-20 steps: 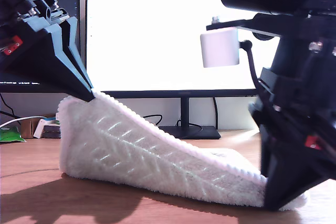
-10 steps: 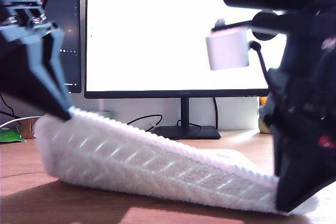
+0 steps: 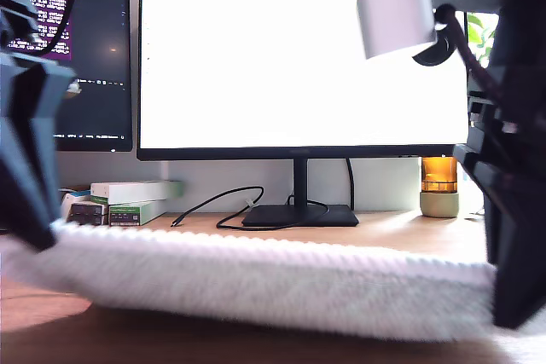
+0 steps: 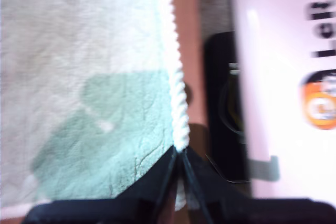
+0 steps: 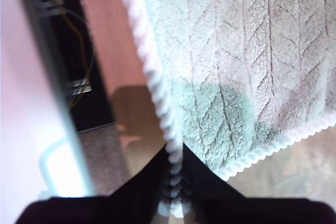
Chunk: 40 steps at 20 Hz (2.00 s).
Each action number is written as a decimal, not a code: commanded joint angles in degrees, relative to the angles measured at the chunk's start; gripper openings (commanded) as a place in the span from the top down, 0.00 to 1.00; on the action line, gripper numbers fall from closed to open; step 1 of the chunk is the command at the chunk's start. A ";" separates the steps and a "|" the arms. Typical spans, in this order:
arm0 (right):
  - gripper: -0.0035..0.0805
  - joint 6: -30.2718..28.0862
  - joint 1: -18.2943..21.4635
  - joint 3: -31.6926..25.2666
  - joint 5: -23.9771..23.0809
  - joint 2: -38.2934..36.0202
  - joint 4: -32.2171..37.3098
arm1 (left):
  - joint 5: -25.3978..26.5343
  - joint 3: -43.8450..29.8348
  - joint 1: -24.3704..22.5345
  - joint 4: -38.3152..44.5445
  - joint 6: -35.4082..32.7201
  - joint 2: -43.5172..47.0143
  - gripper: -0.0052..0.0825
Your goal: Fold the tea towel to a neat square and place it to the right
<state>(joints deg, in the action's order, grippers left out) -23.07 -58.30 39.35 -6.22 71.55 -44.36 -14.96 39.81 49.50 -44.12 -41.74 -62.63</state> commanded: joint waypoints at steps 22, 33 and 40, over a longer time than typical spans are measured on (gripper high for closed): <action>0.97 0.50 -1.36 8.07 1.14 -0.26 -8.46 | 3.93 2.97 3.61 -6.38 5.01 0.50 0.97; 0.97 -5.51 9.51 8.07 0.04 0.02 3.80 | 5.60 3.72 -7.39 2.75 -0.87 0.26 0.97; 0.97 -7.23 13.46 8.07 -0.33 5.86 11.56 | 4.96 3.69 -12.41 9.29 -4.24 -3.17 0.97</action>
<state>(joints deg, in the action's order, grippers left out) -30.09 -44.82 47.16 -6.59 76.60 -33.69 -9.58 43.55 37.54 -35.70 -45.45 -64.42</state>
